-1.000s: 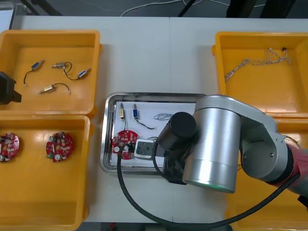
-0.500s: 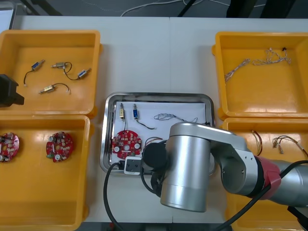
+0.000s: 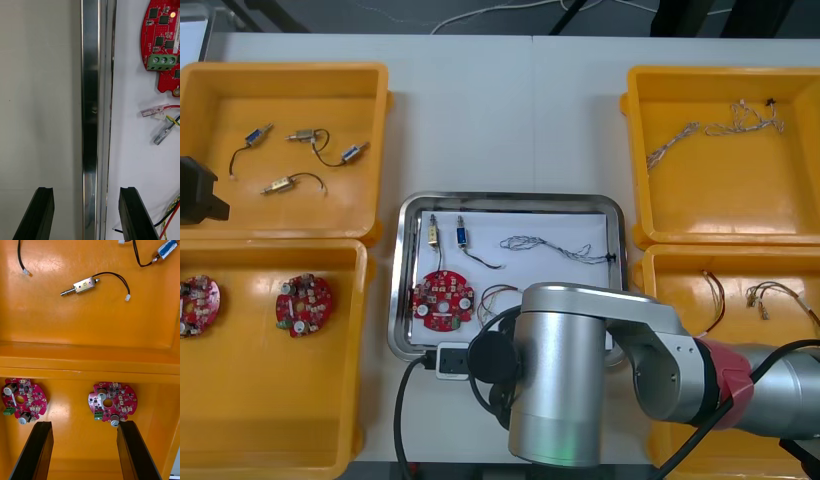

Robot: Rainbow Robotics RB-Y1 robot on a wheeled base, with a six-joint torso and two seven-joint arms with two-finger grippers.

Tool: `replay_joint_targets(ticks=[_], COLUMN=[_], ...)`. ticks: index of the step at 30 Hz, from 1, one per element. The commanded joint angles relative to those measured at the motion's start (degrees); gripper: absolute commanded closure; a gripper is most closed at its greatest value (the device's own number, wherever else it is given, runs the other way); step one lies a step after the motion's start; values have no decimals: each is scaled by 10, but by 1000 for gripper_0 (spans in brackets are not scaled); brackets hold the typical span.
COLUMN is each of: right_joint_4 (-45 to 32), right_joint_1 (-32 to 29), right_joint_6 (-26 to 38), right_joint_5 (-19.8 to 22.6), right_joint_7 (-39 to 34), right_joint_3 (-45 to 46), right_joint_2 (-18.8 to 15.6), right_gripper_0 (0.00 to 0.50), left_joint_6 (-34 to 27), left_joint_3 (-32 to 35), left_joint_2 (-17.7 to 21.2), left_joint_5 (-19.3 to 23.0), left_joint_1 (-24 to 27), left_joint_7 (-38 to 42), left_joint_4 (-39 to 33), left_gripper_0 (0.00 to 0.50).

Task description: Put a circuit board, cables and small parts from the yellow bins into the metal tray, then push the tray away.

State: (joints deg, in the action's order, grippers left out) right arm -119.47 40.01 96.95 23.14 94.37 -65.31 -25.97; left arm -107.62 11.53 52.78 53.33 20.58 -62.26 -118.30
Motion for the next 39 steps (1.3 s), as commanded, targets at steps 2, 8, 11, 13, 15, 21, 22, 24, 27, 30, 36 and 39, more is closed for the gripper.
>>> replay_joint_targets(ticks=[2, 8, 11, 13, 15, 21, 22, 24, 27, 30, 36, 39], right_joint_4=[19, 38, 42, 42, 43, 46, 46, 46, 46, 46, 46, 46], right_joint_1=[-7, -13, -20, -24, -27, -30, -30, -30, -32, -32, -28, -17], right_joint_6=[-23, -36, -36, -40, -43, -45, -45, -45, -45, -45, -53, -53], right_joint_5=[-20, -32, -40, -46, -54, -55, -56, -56, -58, -60, -71, -71], right_joint_7=[17, 15, 17, 17, 15, 15, 14, 13, 14, 13, 12, 13], right_joint_3=[-10, -17, -17, -20, -25, -27, -28, -30, -31, -31, -31, -32], right_joint_2=[26, 35, 37, 38, 38, 38, 38, 38, 39, 38, 33, 29], right_gripper_0=[0, 0, 0, 0, 0, 0, 0, 0, 33, 360, 500, 500], left_joint_6=[-6, -6, -6, -6, -6, -6, -6, -6, -6, -6, -6, -6], left_joint_3=[15, 15, 15, 15, 15, 15, 15, 15, 15, 15, 15, 15], left_joint_2=[20, 20, 20, 20, 20, 20, 20, 20, 20, 20, 20, 20], left_joint_5=[5, 5, 5, 5, 5, 5, 5, 5, 5, 5, 5, 5], left_joint_1=[-9, -9, -9, -9, -9, -9, -9, -9, -9, -9, -9, -9], left_joint_7=[-50, -50, -50, -50, -50, -50, -50, -50, -50, -50, -50, -50], left_joint_4=[-3, -3, -3, -3, -3, -3, -3, -3, -3, -3, -3, -3], left_gripper_0=[0, 0, 0, 0, 0, 0, 0, 0, 0, 0, 0, 0])
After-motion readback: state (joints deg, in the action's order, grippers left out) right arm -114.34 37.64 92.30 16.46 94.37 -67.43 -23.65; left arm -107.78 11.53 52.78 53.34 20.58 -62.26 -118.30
